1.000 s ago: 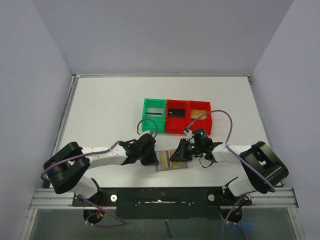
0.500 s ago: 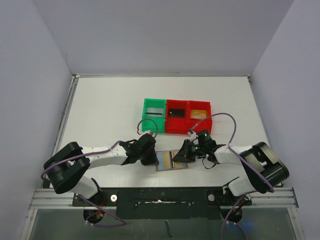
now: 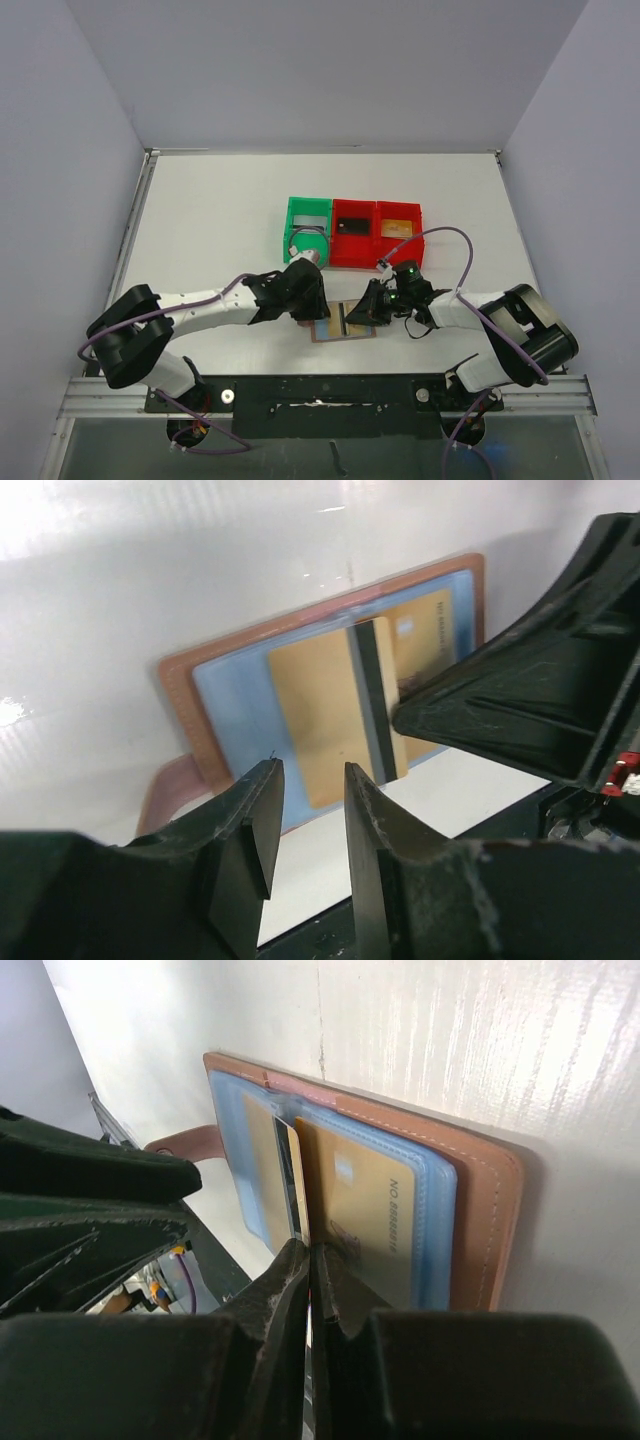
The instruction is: Take the credit cards out of the card holder
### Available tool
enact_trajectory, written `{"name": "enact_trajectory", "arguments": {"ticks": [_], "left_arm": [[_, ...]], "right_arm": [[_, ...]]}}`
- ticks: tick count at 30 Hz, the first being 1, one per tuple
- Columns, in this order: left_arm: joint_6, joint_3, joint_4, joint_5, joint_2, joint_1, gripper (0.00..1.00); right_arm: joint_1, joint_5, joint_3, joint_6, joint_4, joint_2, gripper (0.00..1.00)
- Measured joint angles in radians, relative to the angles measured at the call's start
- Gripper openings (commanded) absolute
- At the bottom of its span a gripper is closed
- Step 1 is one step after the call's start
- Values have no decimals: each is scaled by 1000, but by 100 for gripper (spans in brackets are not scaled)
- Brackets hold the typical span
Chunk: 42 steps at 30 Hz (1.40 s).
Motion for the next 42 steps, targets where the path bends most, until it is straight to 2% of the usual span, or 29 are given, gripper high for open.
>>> {"name": "enact_trajectory", "arguments": {"ticks": [7,13,20,24,29,33,38,42], "left_arm": [[66,70,-3,0,64,-40,29],[82,92,-38,-7,127,-56,14],[64,101,-71,-32,151,-56,10],[54,96,-70,-38,149,-56,9],[47,93,-66,-38,148,-56,8],[47,93,-67,-38,148,-56,7],[46,91,-66,-37,148,-56,6],[45,86,-60,-37,145,-56,6]], "right_arm": [[5,5,0,5,0,0,2],[5,9,0,8,-1,0,3],[5,30,0,8,-28,-29,5],[5,37,0,8,-34,-51,10],[17,48,0,13,-33,-51,23],[40,56,5,19,-26,-32,26],[45,56,7,42,18,-8,25],[45,55,7,51,54,15,19]]}}
